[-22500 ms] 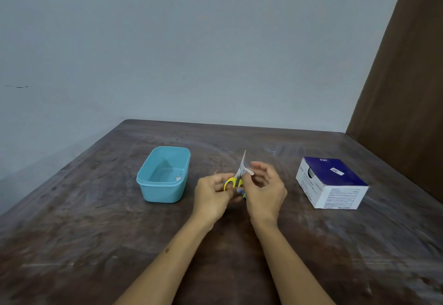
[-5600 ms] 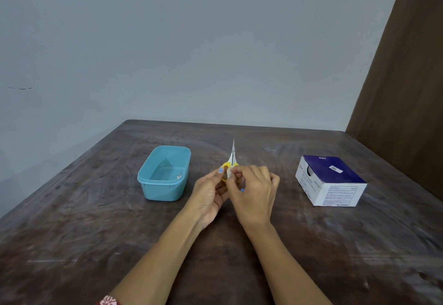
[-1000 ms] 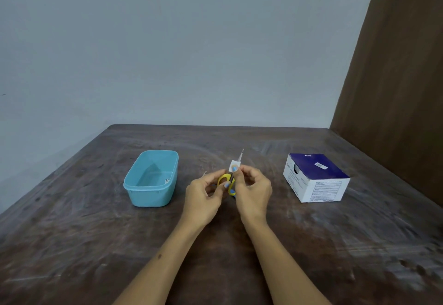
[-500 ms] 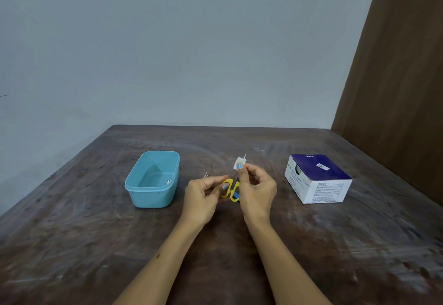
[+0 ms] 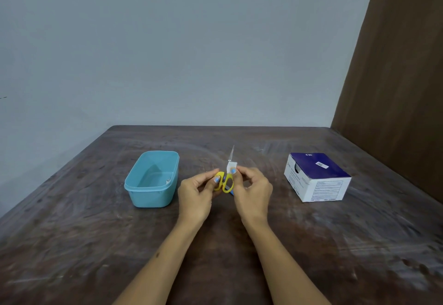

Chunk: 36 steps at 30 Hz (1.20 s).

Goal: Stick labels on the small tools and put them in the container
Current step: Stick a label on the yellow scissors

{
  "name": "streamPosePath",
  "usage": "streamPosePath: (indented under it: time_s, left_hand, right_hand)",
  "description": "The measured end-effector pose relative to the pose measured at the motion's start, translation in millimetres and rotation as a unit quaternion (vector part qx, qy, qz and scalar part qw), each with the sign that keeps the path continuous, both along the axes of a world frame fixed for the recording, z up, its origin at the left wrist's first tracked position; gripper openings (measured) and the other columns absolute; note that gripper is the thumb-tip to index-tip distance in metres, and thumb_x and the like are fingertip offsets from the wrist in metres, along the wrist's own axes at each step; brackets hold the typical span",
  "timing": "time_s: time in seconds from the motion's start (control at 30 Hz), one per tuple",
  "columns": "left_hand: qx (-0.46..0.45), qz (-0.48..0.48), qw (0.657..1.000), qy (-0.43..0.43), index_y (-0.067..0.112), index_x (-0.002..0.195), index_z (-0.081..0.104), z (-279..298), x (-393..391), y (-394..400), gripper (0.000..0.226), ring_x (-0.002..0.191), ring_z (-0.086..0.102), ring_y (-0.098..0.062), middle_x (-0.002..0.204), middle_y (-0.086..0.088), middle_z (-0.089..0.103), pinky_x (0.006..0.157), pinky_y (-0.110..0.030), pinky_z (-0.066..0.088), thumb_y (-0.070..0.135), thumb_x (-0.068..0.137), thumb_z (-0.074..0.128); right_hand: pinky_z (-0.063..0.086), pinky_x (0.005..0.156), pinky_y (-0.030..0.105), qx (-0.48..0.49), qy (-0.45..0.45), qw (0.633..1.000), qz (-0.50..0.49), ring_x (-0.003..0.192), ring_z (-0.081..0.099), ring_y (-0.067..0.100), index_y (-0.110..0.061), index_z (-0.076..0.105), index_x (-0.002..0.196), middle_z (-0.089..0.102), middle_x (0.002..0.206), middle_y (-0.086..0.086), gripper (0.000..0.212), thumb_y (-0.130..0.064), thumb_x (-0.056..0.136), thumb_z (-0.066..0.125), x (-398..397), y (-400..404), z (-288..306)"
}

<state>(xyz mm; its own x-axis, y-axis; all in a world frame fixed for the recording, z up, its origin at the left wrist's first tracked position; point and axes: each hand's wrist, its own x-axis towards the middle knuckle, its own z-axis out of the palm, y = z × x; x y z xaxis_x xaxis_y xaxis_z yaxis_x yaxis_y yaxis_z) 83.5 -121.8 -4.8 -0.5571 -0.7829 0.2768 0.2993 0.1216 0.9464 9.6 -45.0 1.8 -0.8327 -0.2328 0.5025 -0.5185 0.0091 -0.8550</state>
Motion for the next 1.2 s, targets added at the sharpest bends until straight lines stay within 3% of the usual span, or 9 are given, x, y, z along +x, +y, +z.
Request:
streamPosePath:
  time_s: [0.2,0.33,0.4,0.5,0.63,0.8,1.0,1.1,1.2]
  left_hand:
    - [-0.009,0.044,0.999,0.013,0.007,0.108,0.065,-0.9,-0.4,-3.5,0.026,0.079,0.069,-0.009,0.09,-0.005,0.07,0.071,-0.025,0.058,-0.004,0.086,0.058]
    - [-0.019,0.045,0.999,0.005,0.007,0.109,0.065,-0.9,0.4,-4.2,0.027,0.081,0.069,-0.012,0.092,-0.002,0.07,0.072,-0.026,0.058,-0.004,0.086,0.059]
    - [-0.019,0.042,0.999,0.005,0.011,0.108,0.065,-0.8,0.3,-3.7,0.028,0.081,0.069,-0.01,0.091,-0.002,0.07,0.071,-0.025,0.058,-0.004,0.086,0.059]
    - [-0.017,0.038,0.999,0.012,0.011,0.109,0.064,-0.7,-0.1,-2.2,0.028,0.077,0.069,-0.006,0.088,0.0,0.07,0.069,-0.023,0.058,-0.003,0.086,0.059]
    - [-0.02,0.042,0.999,0.012,0.012,0.107,0.065,0.2,-0.2,-2.1,0.027,0.077,0.069,-0.007,0.088,0.001,0.07,0.07,-0.023,0.058,-0.003,0.086,0.059]
    - [-0.019,0.048,0.999,0.016,0.009,0.108,0.066,-0.2,-2.2,-1.9,0.026,0.084,0.069,-0.014,0.093,-0.006,0.071,0.075,-0.029,0.058,-0.003,0.087,0.058]
    - [0.001,0.03,0.999,0.035,0.01,0.105,0.066,3.5,-2.2,0.9,0.024,0.08,0.07,-0.01,0.089,-0.002,0.071,0.07,-0.023,0.057,-0.003,0.086,0.058]
    - [0.032,0.028,0.997,0.07,0.009,0.102,0.066,7.4,-1.8,1.6,0.022,0.083,0.07,-0.013,0.091,-0.005,0.071,0.071,-0.025,0.058,-0.003,0.087,0.057]
    - [0.05,0.034,0.994,0.088,0.009,0.105,0.064,11.6,0.2,2.6,0.023,0.082,0.07,-0.01,0.093,-0.006,0.07,0.067,-0.02,0.056,-0.003,0.087,0.056]
  right_hand:
    - [0.049,0.073,0.044,0.056,0.074,0.996,0.003,0.077,0.057,0.018,-0.017,0.073,0.078,0.066,0.075,-0.004,0.019,-0.021,0.072,0.056,2.9,1.1,-1.3]
    - [0.048,0.077,0.046,0.094,0.106,0.99,-0.016,0.086,0.056,0.021,-0.02,0.073,0.096,0.068,0.086,-0.002,0.024,-0.02,0.076,0.06,-1.1,-0.7,-5.3]
    - [0.047,0.078,0.045,0.072,0.112,0.991,-0.016,0.086,0.058,0.019,-0.021,0.07,0.1,0.067,0.088,-0.006,0.027,-0.017,0.075,0.06,-1.3,-0.9,-4.6]
    - [0.044,0.081,0.039,0.075,0.118,0.99,-0.006,0.083,0.058,0.013,-0.024,0.068,0.092,0.068,0.086,-0.012,0.02,-0.012,0.076,0.063,0.0,-0.7,-3.1]
    - [0.04,0.083,0.037,0.118,0.129,0.985,-0.01,0.086,0.058,0.011,-0.027,0.071,0.094,0.069,0.089,-0.01,0.02,-0.028,0.079,0.058,-1.4,-2.1,-5.4]
    - [0.028,0.083,0.029,0.166,0.099,0.981,-0.018,0.091,0.053,0.01,-0.032,0.07,0.1,0.067,0.092,-0.011,0.016,-0.026,0.087,0.062,-4.2,-1.3,-6.6]
    - [0.026,0.079,0.028,0.144,0.144,0.979,-0.028,0.089,0.054,0.013,-0.027,0.07,0.102,0.067,0.092,-0.008,0.018,-0.019,0.089,0.059,-3.3,-1.8,-5.4]
    - [0.027,0.081,0.029,0.162,0.107,0.981,-0.015,0.089,0.053,0.014,-0.027,0.07,0.102,0.067,0.091,-0.007,0.018,-0.021,0.091,0.057,-3.9,-2.2,-4.5]
    - [0.039,0.086,0.036,0.166,0.075,0.983,0.018,0.085,0.055,0.015,-0.024,0.071,0.1,0.069,0.09,-0.005,0.015,-0.022,0.089,0.061,-2.9,-3.2,-6.0]
